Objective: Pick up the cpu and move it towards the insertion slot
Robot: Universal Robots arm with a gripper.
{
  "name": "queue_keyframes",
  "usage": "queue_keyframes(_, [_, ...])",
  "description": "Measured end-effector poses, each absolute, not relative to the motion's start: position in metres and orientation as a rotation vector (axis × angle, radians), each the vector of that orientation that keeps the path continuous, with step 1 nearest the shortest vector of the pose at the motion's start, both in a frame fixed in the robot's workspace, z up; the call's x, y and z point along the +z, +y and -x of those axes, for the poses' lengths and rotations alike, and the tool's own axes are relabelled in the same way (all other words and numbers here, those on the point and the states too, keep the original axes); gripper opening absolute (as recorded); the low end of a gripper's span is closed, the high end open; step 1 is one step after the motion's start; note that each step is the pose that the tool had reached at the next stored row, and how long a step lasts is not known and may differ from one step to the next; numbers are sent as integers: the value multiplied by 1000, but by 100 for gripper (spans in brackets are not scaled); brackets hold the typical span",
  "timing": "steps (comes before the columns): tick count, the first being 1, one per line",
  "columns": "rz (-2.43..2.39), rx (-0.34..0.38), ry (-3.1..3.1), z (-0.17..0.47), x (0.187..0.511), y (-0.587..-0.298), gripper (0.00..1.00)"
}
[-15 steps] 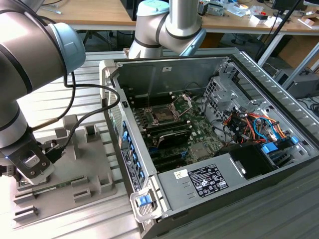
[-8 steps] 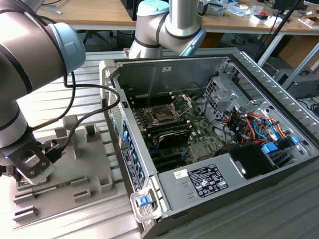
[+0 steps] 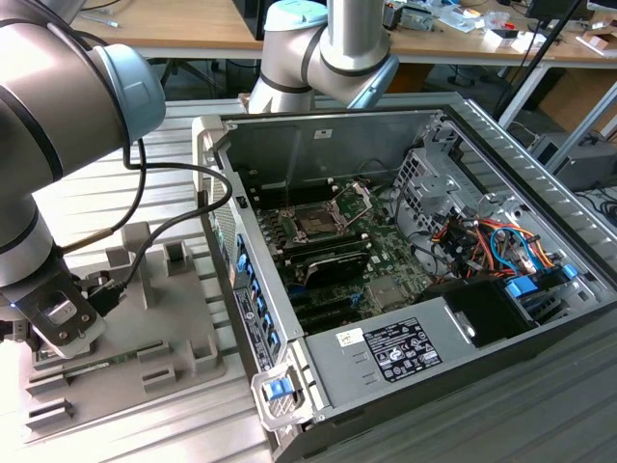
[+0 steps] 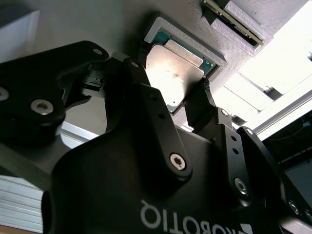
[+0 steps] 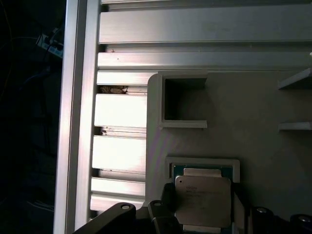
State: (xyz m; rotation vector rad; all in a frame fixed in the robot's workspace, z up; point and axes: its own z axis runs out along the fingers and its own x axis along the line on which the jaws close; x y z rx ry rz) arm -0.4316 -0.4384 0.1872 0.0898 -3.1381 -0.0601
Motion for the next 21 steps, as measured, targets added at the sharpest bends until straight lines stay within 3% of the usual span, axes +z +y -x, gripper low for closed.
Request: queue_keyframes(21, [-90, -64, -3138, 432, 191, -438, 55])
